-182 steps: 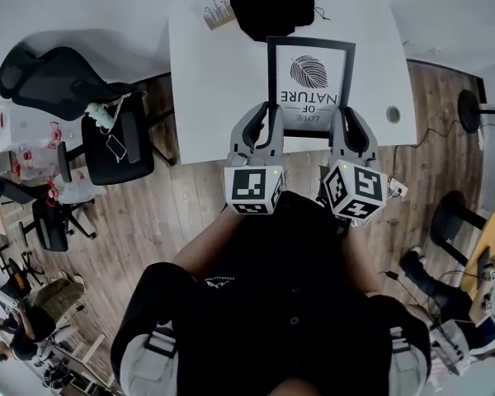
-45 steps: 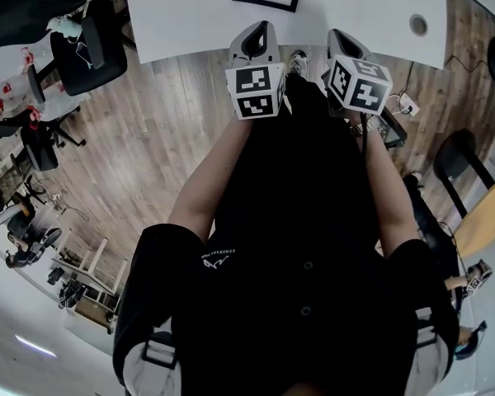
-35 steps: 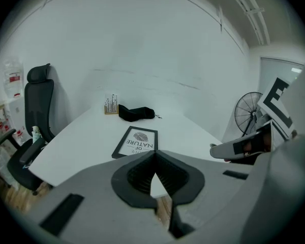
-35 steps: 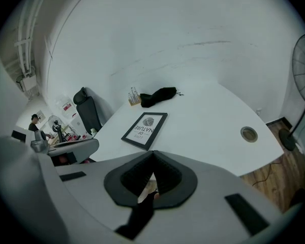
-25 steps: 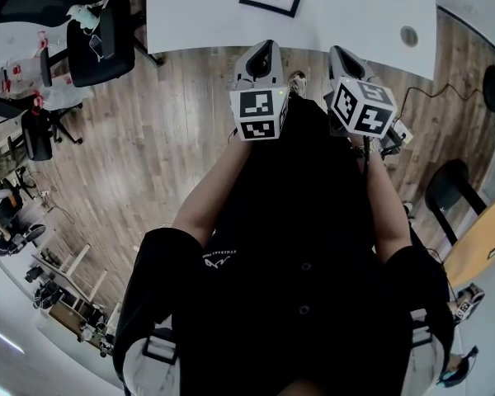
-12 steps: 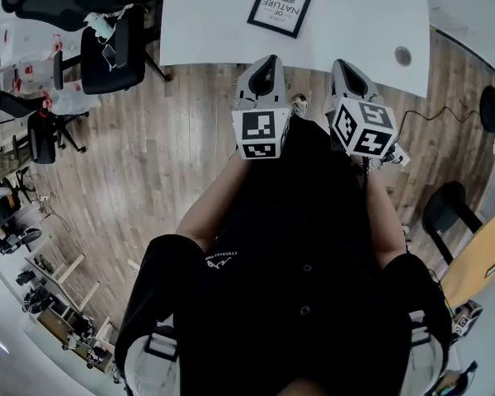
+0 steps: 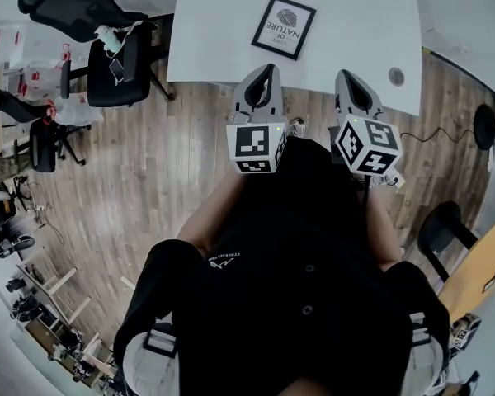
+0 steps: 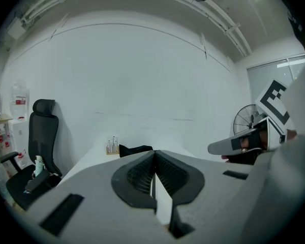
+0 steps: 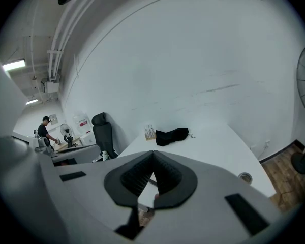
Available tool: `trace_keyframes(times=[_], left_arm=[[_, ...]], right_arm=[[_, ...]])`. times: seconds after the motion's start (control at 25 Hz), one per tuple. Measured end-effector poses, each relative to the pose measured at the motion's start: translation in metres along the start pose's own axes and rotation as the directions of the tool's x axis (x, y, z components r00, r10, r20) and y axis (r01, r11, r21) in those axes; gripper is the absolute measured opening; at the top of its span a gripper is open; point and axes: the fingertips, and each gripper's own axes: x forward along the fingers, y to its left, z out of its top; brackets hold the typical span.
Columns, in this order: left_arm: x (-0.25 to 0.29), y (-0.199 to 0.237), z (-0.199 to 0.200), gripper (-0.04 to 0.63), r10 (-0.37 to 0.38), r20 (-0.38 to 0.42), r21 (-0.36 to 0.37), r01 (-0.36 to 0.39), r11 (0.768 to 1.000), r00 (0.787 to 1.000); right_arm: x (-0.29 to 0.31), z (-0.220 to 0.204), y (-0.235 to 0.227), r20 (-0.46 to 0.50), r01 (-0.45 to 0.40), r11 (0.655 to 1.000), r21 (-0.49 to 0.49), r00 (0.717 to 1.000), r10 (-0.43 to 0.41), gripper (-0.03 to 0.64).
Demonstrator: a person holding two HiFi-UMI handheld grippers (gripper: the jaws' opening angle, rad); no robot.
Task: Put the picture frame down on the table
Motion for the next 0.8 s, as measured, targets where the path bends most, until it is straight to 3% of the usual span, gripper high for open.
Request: trace_keyframes(times=[0.56, 0.8], left_arm=[[-0.019, 0.003, 0.075, 0.008, 0.016, 0.171, 0.009, -0.018, 1.000, 0.985], [-0.027, 0.006, 0.111, 0.008, 0.007, 0.240, 0.062, -0.023, 0.998, 0.971]], right_arm=[[-0.030, 0.066, 0.017, 0.170, -0.020, 0.998, -0.052, 0.985, 0.028, 0.000], [-0.048, 0.099, 0.017, 0.254, -0.013, 0.999, -0.052, 0.967, 0.026, -0.002]])
